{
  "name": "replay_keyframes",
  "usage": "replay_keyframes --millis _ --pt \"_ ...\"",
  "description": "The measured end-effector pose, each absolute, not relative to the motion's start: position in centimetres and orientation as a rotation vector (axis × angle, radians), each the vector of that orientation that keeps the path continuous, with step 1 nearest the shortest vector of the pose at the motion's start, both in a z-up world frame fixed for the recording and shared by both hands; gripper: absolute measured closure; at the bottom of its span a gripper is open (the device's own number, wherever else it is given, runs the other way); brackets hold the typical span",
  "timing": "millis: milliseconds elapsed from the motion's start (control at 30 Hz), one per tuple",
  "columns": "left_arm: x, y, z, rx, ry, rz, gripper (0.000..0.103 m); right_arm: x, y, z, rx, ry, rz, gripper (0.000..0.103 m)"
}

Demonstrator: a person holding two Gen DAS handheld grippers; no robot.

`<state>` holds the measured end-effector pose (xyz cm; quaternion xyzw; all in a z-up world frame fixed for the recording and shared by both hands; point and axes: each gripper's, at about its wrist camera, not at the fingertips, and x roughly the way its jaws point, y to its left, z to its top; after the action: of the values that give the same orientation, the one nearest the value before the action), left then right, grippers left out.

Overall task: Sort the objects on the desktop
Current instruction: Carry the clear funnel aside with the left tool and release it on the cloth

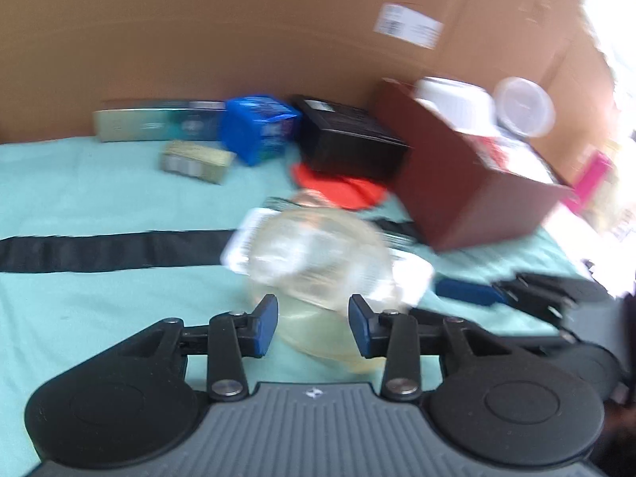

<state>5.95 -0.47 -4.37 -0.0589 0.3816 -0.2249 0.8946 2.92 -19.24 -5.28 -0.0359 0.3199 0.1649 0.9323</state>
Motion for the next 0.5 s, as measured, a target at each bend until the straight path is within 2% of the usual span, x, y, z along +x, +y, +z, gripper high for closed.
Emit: replay_keyframes --millis 167,267,500 --pt "4.3 -1.8 -3.2 -0.080 0.752 -0.510 0.059 3.2 -19.8 -4.9 -0.079 0.624 0.381 0.058" --pt "4.4 -2.1 -3.2 -0.068 0.742 -0.476 0.050 3.3 -19.3 -5.0 -0.090 0.622 0.385 0.057" --pt "4.0 -0.5 -2.7 -0.132 0.743 -0.459 0.048 3.1 -19.4 -4.9 -0.081 0.622 0.411 0.057"
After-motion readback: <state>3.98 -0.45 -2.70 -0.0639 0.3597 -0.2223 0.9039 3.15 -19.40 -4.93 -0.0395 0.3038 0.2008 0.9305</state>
